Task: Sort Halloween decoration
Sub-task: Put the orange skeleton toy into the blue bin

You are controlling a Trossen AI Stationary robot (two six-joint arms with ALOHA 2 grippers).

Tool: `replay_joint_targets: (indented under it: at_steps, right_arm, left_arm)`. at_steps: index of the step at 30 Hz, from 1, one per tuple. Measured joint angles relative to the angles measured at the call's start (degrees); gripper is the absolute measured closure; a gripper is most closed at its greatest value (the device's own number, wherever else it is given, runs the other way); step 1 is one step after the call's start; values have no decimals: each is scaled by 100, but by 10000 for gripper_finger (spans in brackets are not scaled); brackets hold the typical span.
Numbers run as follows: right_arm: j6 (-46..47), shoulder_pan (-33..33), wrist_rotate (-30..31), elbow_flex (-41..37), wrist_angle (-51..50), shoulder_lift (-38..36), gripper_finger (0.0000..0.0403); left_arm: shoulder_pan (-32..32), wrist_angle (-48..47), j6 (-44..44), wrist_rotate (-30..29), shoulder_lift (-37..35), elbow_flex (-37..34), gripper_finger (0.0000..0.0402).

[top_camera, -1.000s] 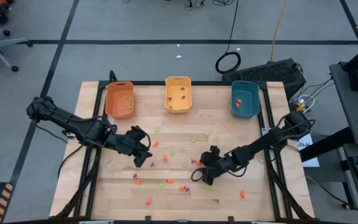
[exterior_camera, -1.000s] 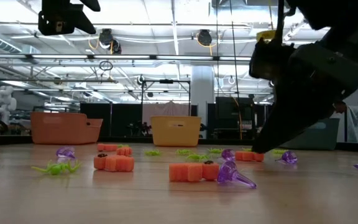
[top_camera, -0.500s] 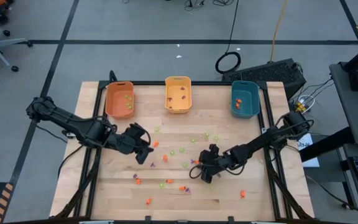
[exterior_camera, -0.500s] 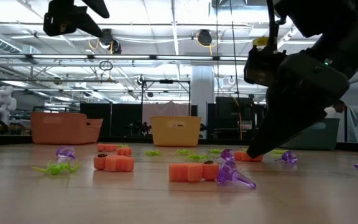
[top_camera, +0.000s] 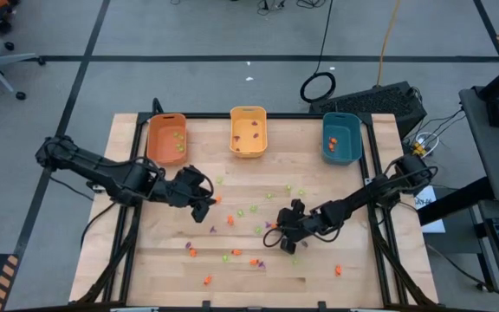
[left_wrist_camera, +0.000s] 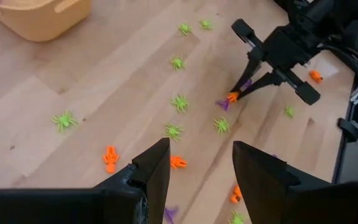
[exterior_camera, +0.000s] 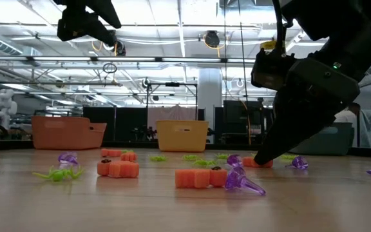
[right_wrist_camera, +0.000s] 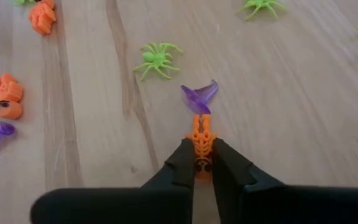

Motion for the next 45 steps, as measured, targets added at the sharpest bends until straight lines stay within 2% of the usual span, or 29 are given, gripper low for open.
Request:
replay_joint_targets:
  at_steps: [9,16,21,27,31,34,37,40,45]
  right_arm:
    - [-57,-52,-160,-1,-193,-720,390]
    - [7,-275,-129,-2,-579,-1753,390]
    - [177,-521,-127,-2,-666,-2578,390]
    - [316,-831,-113,-2,-687,-3445,390]
    - [164,-1011,-114,-2,-756,-3919,390]
    - [-97,-1154,-111,-2,-759,-4255,390]
    - [-391,-1338,-111,-2,-766,-4565,390]
    - [-672,-1560,-113,-2,-765,-4846,390]
    - [-1052,-1839,-152,-2,-752,-5264,390]
  left_arm:
    - [394,0,314,-18,0,0,228]
    - [738,12,750,-100,0,0,228]
    - [1025,159,1399,-120,0,0,228]
    - [1311,848,2724,-117,0,0,228]
    - [1444,1508,3406,296,0,0,228]
    - [1514,2085,3552,807,0,0,228]
    - [1543,2551,3568,1013,0,0,229]
    - [1546,2824,3600,1030,0,0,243]
    - [1543,3067,3564,981,0,0,302]
